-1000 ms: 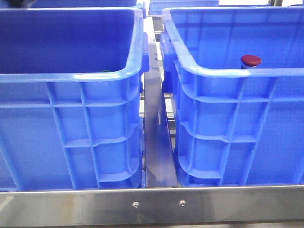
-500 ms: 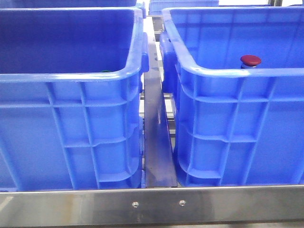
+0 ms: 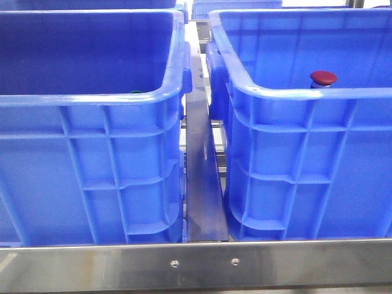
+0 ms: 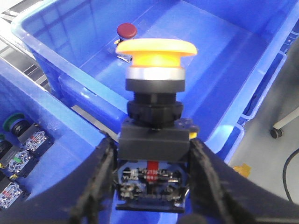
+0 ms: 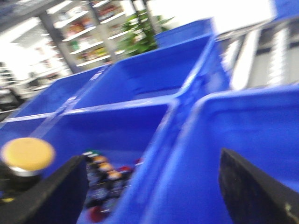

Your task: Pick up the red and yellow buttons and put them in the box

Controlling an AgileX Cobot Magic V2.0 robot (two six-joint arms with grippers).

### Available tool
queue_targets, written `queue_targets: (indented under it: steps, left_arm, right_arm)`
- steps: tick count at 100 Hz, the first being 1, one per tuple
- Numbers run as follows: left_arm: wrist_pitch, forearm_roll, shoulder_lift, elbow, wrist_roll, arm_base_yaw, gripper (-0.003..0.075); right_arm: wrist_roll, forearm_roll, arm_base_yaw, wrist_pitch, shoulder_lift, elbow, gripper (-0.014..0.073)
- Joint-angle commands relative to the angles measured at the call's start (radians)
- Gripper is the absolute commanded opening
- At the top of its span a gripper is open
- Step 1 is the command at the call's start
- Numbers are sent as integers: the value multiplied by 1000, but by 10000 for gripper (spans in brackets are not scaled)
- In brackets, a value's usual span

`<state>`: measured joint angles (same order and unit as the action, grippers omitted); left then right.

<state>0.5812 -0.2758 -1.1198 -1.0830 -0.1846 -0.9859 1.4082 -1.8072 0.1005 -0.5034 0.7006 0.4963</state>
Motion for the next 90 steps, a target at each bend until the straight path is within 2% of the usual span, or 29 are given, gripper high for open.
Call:
queue_targets:
  steps: [1, 21, 33, 64, 84, 90]
  left_arm:
    - [-80, -9, 22, -29, 0, -6, -19]
    - [-80, -9, 22, -29, 0, -6, -19]
    - [-80, -9, 22, -29, 0, -6, -19]
    - [-80, -9, 22, -29, 0, -6, -19]
    - [-80, -9, 22, -29, 0, -6, -19]
    - [-80, -9, 22, -29, 0, -6, -19]
  right_arm:
    - [-85, -116, -6, -172, 69, 56, 590]
    - [-206, -116, -2, -441, 254, 138, 590]
    - [-231, -116, 9, -533, 349, 187, 590]
    - [-242, -116, 160, -528, 469, 308, 590]
    - [-242, -116, 211, -523, 516, 370, 589]
    - [-242, -114, 223, -523, 526, 380, 565]
